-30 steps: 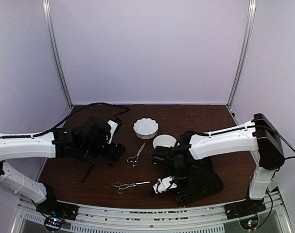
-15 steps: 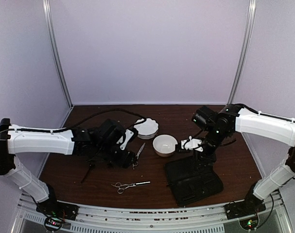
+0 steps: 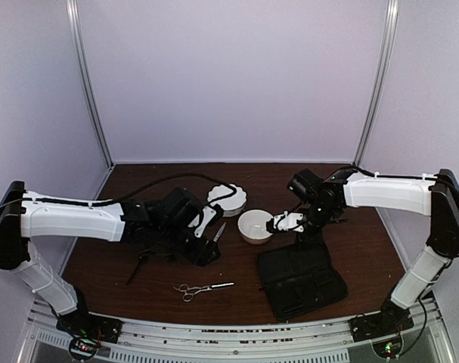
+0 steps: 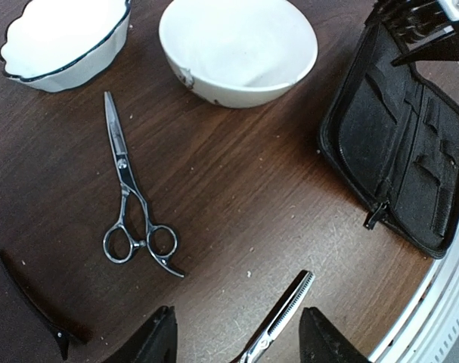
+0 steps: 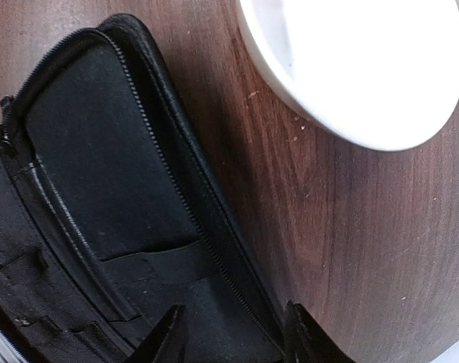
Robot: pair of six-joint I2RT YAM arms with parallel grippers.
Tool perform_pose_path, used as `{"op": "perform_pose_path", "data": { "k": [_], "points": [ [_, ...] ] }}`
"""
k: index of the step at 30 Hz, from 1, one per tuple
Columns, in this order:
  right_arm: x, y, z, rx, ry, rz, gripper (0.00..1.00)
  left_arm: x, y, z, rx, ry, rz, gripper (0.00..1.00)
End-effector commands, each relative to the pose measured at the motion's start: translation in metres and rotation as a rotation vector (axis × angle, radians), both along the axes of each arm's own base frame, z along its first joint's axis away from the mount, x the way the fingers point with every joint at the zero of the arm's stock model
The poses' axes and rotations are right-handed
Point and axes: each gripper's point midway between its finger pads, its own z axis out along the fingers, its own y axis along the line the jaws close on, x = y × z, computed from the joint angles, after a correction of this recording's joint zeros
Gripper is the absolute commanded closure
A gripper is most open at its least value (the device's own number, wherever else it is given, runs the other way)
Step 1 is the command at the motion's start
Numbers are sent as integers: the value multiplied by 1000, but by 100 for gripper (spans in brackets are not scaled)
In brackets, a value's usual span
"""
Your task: Sort the hair-cutting tools
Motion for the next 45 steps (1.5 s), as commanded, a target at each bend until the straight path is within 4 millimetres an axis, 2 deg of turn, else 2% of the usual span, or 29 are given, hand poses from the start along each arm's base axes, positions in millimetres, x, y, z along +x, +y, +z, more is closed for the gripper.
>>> {"op": "perform_pose_path", "data": {
  "k": [1,6,10,15,19,21,24,28,34,39,44,45],
  "points": [
    [28,1,-8,-62,-90,30,59,1,7,8,-27,-27,39,42],
    [31,-1,-20,-103,-90,70,60,4,9,4,-7,-35,45,41],
    [38,-2,-26,-127,-112,70,66,5,8,2,4,-41,42,41],
    [29,4,-32,-102,-56,110,85,6,10,-3,35,-45,33,41],
    [20,10,-30,-65,-9,126,95,7,18,-5,67,-59,39,41],
    [23,14,-26,-49,-16,111,100,6,19,-4,69,-62,40,41],
    [28,21,-17,-9,-33,76,100,6,20,-5,73,-64,40,41],
    [25,34,-8,71,16,14,100,7,21,-6,84,-66,45,41],
    [33,44,-4,133,11,-80,100,7,24,-11,96,-64,47,41],
    [39,33,-2,124,-19,-154,100,7,24,-10,96,-64,49,41],
    [57,3,8,111,-70,-280,100,7,23,-8,99,-70,39,41],
    [55,2,10,118,-59,-284,100,7,23,-9,104,-69,29,41]
  ]
}}
